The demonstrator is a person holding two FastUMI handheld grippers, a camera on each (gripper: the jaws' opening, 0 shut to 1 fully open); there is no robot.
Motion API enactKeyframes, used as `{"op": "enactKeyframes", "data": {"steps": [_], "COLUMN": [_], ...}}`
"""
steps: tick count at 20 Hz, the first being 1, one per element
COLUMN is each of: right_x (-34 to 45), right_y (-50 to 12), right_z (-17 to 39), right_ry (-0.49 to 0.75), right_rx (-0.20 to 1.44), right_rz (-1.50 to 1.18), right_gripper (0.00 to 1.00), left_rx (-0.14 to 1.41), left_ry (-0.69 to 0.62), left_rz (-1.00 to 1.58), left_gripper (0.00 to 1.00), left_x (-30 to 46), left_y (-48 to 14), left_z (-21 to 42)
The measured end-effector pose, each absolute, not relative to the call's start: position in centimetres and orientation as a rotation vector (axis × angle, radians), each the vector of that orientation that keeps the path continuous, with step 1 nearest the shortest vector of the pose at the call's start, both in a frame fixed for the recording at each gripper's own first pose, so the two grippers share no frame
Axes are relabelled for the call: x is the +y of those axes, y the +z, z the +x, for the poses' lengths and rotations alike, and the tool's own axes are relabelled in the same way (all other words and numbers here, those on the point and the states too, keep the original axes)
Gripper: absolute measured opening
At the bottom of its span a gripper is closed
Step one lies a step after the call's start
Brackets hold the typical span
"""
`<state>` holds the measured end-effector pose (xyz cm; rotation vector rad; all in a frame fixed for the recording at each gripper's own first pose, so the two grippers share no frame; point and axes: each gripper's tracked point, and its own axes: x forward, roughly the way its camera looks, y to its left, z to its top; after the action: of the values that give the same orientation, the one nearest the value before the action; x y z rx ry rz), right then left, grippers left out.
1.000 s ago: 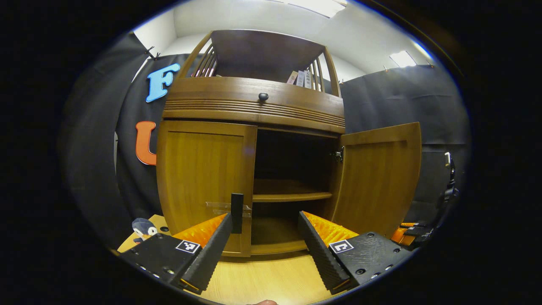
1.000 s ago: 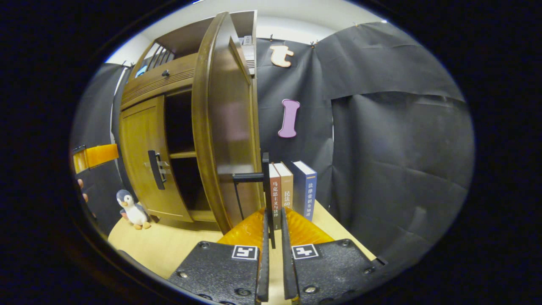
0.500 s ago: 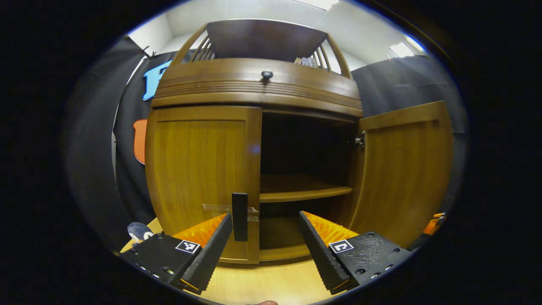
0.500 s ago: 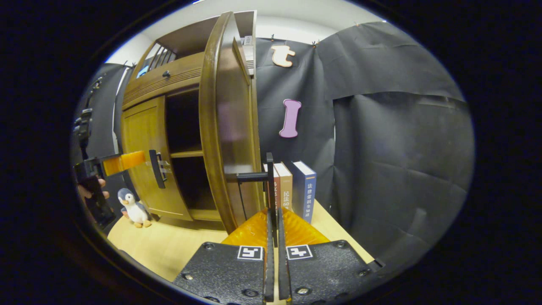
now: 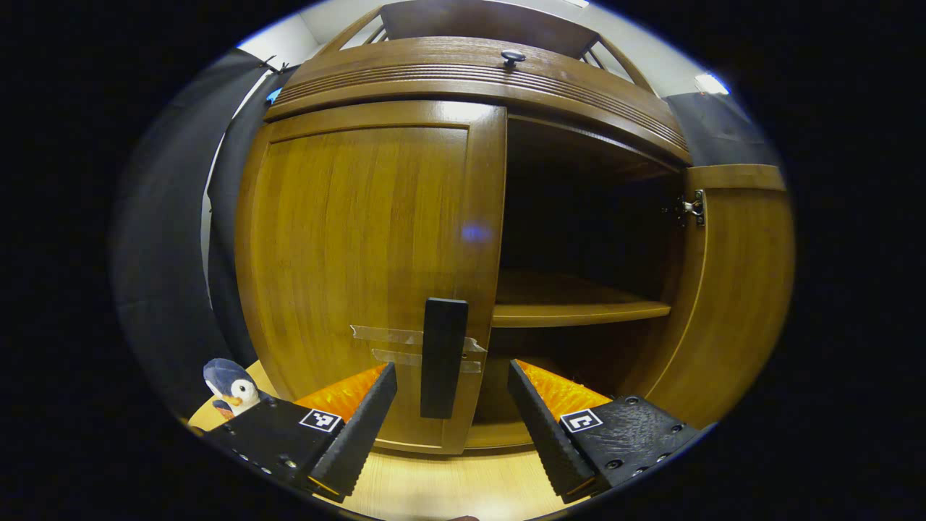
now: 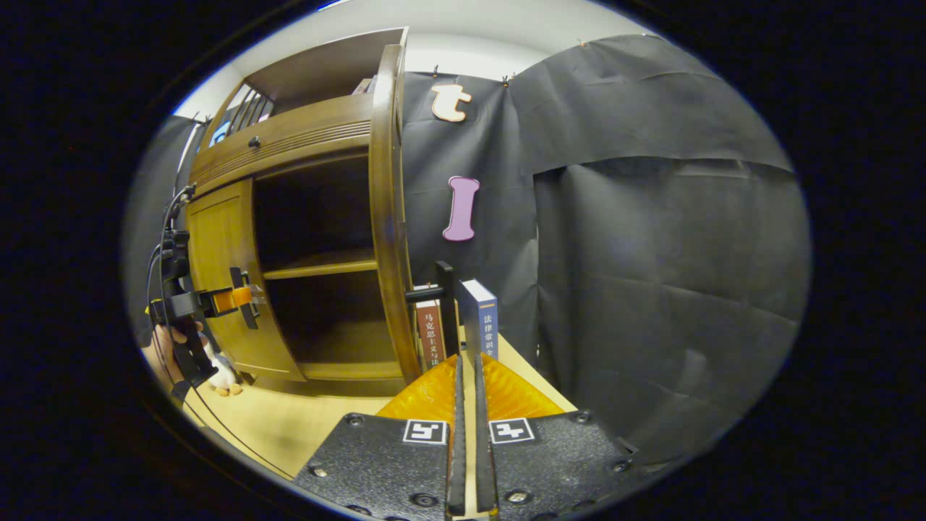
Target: Open the right door of the double-door shoe cabinet with the right hand, and open the left door with the left hand.
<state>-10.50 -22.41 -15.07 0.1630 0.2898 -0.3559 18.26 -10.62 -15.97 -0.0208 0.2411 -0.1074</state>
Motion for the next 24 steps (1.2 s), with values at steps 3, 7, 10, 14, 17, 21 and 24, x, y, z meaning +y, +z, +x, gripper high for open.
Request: {"op": "enactKeyframes", "data": {"steps": [3, 7, 10, 14, 17, 21, 24], "right_x": [-23.1, -24.7, -25.3, -25.6, -25.5, -25.1, -24.5], "right_y": [-15.1, -14.9, -14.9, -14.8, -14.7, -14.4, -14.4], "right_z": [-11.1, -11.8, -12.4, -12.9, -13.1, -12.9, -12.6], "right_ry": [-0.377, -0.415, -0.432, -0.440, -0.437, -0.430, -0.424], "right_rx": [0.296, 0.302, 0.302, 0.303, 0.304, 0.301, 0.297], "right_rz": [0.144, 0.149, 0.159, 0.153, 0.146, 0.131, 0.129], "right_gripper": [0.17, 0.41, 0.49, 0.53, 0.52, 0.53, 0.53], "left_rx": [0.252, 0.247, 0.270, 0.287, 0.287, 0.296, 0.294], "left_ry": [-0.084, -0.079, -0.088, -0.088, -0.104, -0.115, -0.119], "left_rz": [-0.010, 0.037, 0.036, 0.052, 0.055, 0.047, 0.067], "left_gripper": [0.92, 0.86, 0.71, 0.42, 0.36, 0.39, 0.39], "left_x": [-10.0, -10.1, -10.4, -10.2, -10.3, -10.2, -10.0], "left_y": [-16.6, -16.8, -17.7, -18.3, -18.0, -18.1, -17.9], "left_z": [19.4, 21.1, 22.0, 22.5, 22.2, 21.9, 20.7]}}
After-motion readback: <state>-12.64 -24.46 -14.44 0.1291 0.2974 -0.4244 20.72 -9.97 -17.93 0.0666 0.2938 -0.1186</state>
